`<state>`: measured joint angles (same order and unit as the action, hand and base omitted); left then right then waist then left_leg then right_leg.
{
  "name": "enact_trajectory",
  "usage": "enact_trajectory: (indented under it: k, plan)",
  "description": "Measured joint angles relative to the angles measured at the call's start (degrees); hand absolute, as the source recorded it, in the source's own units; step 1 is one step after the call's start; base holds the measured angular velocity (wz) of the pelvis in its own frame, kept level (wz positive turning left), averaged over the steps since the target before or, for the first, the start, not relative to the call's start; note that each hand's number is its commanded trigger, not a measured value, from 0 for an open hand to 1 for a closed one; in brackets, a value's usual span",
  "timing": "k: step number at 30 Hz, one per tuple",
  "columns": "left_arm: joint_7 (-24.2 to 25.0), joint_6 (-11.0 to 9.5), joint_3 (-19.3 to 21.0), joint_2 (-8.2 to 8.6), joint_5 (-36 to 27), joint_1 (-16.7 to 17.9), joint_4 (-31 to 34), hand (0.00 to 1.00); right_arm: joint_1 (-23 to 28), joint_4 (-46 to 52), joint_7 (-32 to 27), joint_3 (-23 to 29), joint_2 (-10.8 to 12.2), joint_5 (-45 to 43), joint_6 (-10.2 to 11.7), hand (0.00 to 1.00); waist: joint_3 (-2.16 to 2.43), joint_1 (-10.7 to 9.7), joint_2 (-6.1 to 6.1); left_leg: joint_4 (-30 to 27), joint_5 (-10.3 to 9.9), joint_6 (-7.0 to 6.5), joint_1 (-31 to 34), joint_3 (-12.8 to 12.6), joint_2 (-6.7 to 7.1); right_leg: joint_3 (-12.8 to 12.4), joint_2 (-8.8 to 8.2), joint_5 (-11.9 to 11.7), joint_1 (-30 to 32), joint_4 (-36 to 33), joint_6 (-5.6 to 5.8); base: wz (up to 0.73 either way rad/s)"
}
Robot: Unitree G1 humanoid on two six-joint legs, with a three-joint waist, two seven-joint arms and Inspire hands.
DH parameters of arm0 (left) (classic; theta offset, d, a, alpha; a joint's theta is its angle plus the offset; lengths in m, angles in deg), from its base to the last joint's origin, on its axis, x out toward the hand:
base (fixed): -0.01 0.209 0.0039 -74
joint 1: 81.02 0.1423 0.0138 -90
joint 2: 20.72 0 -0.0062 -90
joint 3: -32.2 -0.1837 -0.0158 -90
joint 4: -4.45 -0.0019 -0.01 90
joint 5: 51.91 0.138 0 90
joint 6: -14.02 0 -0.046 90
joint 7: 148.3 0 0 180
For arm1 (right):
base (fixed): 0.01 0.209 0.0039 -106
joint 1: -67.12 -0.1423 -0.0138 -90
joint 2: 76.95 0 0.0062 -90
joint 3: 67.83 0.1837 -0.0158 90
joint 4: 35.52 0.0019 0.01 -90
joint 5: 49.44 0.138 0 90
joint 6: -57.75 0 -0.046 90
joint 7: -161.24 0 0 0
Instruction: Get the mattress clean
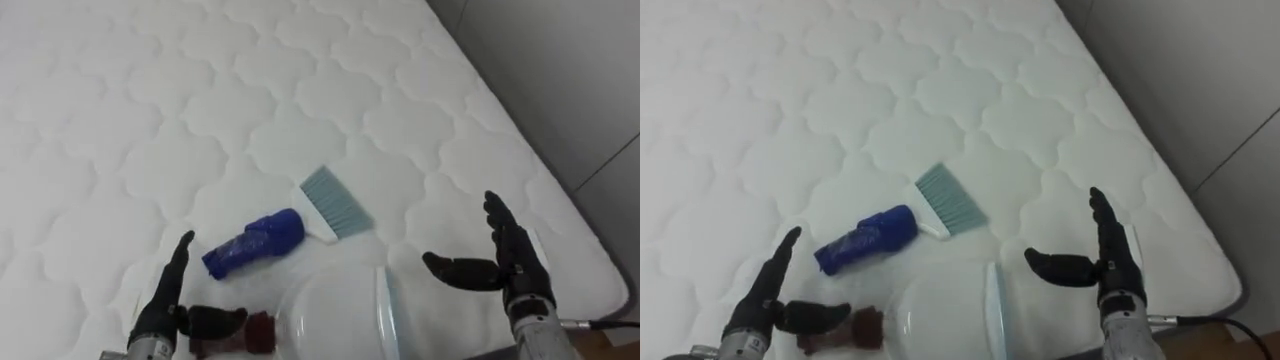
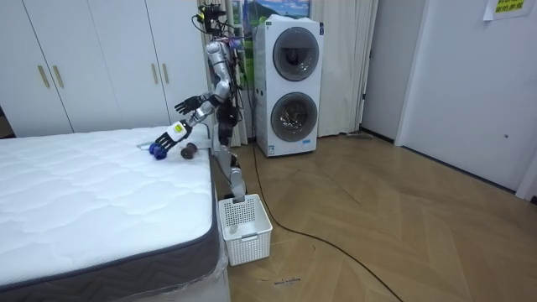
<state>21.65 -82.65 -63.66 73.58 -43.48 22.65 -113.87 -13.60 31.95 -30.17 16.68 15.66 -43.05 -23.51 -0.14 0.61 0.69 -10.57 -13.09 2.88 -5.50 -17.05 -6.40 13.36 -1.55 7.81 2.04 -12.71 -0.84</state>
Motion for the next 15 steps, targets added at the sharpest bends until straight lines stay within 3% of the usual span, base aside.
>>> enact_trajectory:
  k: [9, 11, 15]
  plan:
    - [-0.2, 0.0, 3.9, 0.05, -9.2, 3.3, -15.1, 0.0, 1.3, -14.5, 1.5, 0.1, 0.7, 0.3, 0.0, 0.0, 0.12, 0.1, 0.12, 0.9, 0.0, 0.0, -1.0, 0.4, 0.17, 0.8, 0.08, -0.5, -1.9, 2.2, 0.54, 0.04]
    - [-0.3, -2.0, 5.8, 0.91, -10.2, 3.8, -17.7, 0.0, 1.4, -19.1, 2.0, 0.4, 1.5, 0.1, -0.5, 0.0, 0.18, 0.8, -0.06, 1.1, 0.0, 0.0, -1.0, 0.5, 0.18, 1.0, 0.06, -0.5, -2.1, 2.2, 0.57, 0.02]
    - [-0.3, -4.0, 8.6, 2.11, -11.2, 3.5, -21.0, 0.0, 1.5, -26.0, 2.9, 1.6, 2.3, 0.0, -0.8, 0.0, 0.38, 1.2, -0.27, 1.5, 0.0, 0.0, -2.2, 0.5, 0.2, 0.9, 0.32, -0.5, -3.5, 3.1, 0.67, 0.0]
